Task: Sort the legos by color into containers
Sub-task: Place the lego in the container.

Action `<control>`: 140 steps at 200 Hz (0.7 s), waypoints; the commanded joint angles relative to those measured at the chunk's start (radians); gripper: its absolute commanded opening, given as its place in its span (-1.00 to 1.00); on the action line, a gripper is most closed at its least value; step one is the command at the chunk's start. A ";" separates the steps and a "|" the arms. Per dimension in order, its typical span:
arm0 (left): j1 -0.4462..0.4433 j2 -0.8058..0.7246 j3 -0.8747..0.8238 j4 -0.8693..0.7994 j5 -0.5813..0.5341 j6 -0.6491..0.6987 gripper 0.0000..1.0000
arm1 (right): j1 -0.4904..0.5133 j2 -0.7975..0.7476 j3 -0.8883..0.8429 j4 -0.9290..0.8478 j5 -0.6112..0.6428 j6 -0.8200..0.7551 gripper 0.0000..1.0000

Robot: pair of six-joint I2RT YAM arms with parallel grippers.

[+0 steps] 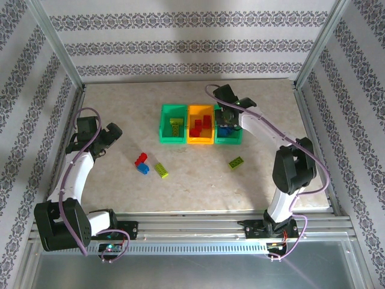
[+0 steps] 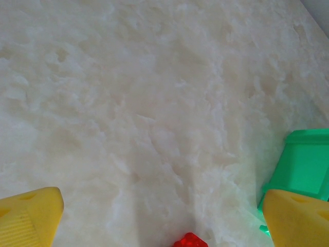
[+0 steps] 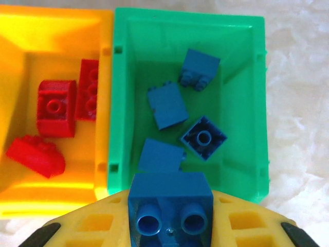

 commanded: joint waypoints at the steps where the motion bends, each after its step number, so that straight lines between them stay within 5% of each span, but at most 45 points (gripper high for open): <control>1: 0.011 -0.021 -0.012 0.025 0.015 0.008 0.99 | -0.027 0.058 0.052 0.006 -0.011 -0.033 -0.41; 84: 0.011 -0.016 -0.013 0.021 0.024 0.010 0.99 | -0.084 0.210 0.118 0.007 -0.073 -0.034 -0.27; 140: 0.011 -0.024 -0.013 0.012 0.023 0.013 0.99 | -0.085 0.212 0.119 0.005 -0.067 -0.038 0.01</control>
